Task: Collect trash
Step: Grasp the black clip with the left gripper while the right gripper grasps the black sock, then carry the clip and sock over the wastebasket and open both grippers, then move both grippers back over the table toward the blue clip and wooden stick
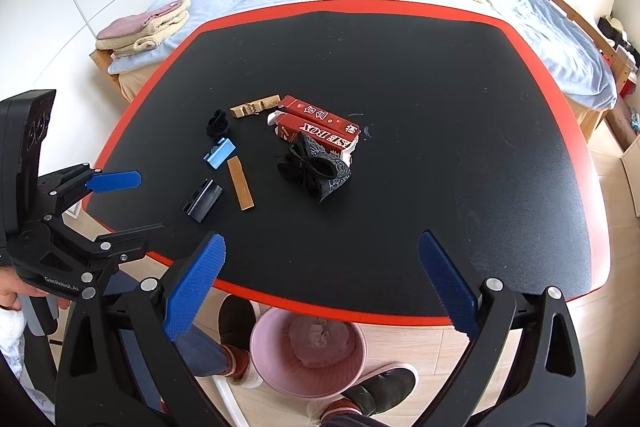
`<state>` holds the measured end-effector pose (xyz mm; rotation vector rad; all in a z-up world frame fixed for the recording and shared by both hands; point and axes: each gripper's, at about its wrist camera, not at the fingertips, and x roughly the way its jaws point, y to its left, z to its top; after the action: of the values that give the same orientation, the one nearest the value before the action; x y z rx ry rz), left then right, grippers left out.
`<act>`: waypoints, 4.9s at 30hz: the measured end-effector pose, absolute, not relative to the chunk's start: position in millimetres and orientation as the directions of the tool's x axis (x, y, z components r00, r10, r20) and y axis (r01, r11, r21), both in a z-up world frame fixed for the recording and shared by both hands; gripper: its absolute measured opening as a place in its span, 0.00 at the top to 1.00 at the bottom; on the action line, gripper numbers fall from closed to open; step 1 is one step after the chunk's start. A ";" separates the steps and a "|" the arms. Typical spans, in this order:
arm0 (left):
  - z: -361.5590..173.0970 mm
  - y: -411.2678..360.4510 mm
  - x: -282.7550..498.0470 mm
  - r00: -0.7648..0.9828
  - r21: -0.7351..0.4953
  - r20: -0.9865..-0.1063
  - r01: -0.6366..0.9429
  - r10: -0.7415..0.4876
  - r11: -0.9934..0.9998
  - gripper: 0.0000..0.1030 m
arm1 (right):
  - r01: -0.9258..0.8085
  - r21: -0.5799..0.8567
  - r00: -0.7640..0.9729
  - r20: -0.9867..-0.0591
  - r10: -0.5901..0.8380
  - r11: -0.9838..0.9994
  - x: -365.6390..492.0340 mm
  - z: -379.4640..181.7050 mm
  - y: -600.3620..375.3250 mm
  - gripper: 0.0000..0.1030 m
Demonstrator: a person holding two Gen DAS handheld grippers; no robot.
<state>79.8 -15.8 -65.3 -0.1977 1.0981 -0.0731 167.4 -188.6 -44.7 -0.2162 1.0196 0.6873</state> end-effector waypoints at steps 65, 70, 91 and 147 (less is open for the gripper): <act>-33.9 -30.8 40.5 0.491 -0.182 -0.850 0.066 -0.190 0.981 0.77 | -0.650 0.180 0.342 -0.798 0.496 0.738 117.0 -28.1 -207.6 0.74; -29.8 -48.3 24.4 0.490 -0.183 -0.845 0.110 -0.213 0.977 0.77 | -0.650 0.176 0.347 -0.797 0.495 0.739 87.5 -21.6 -225.0 0.74; -39.4 -94.9 -19.5 0.450 -0.201 -0.848 0.213 -0.279 0.956 0.77 | -0.632 0.178 0.320 -0.827 0.463 0.754 18.5 -39.8 -262.8 0.74; -22.2 -34.1 5.8 0.529 -0.163 -0.831 0.060 -0.170 0.985 0.07 | -0.702 0.142 0.303 -0.827 0.473 0.698 52.7 -22.0 -214.1 0.06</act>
<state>5.8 -34.1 -22.2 -0.1198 1.0043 -0.1378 52.7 -214.1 -22.0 -0.2668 0.9902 0.7910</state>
